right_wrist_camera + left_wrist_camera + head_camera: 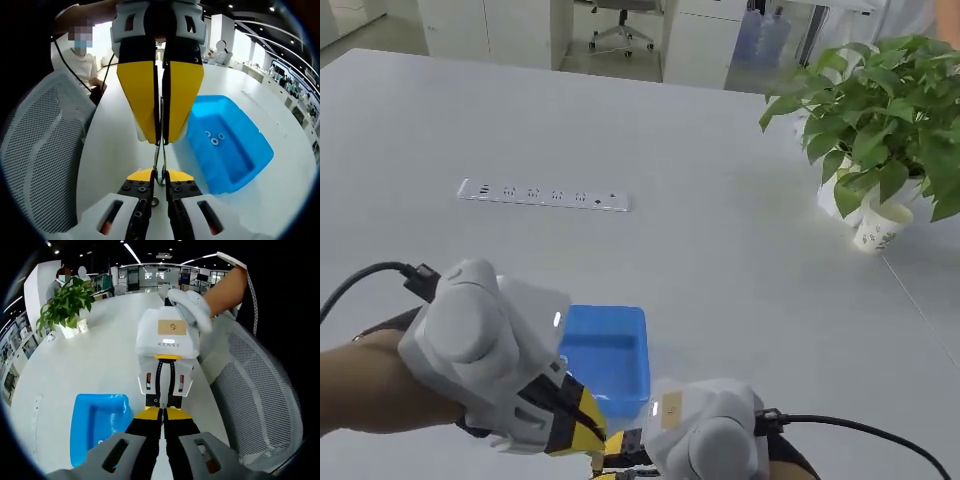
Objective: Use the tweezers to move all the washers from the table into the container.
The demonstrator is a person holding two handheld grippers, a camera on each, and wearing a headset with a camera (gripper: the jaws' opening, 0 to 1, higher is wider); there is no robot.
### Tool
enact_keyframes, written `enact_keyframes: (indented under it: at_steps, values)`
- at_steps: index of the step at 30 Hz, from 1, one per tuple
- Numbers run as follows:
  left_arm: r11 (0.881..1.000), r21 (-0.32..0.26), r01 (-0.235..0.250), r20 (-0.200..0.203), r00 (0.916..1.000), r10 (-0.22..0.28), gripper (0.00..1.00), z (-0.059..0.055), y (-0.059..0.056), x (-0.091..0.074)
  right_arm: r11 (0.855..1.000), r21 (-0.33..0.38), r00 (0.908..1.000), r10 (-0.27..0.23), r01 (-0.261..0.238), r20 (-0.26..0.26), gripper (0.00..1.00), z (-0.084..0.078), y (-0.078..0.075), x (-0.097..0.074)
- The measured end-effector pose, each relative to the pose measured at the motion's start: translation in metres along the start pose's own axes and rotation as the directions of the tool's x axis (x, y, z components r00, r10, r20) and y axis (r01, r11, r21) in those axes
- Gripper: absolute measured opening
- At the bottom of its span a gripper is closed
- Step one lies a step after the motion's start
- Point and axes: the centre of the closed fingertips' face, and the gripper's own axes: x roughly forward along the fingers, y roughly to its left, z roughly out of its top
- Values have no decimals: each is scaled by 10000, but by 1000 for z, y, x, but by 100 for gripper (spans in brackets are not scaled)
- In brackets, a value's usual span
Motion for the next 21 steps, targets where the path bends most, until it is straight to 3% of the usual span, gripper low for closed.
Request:
enact_keyframes:
  at_steps: [6,21]
  values:
    - [10000,-34,41,5,10000,-41,4,1,1,1,9995,325,10000,-42,43,-16,9,-1,-1,0]
    - [9999,-26,129,-125,9998,-129,4,0,0,-1,9995,301,10000,-3,6,-94,9,0,2,-1]
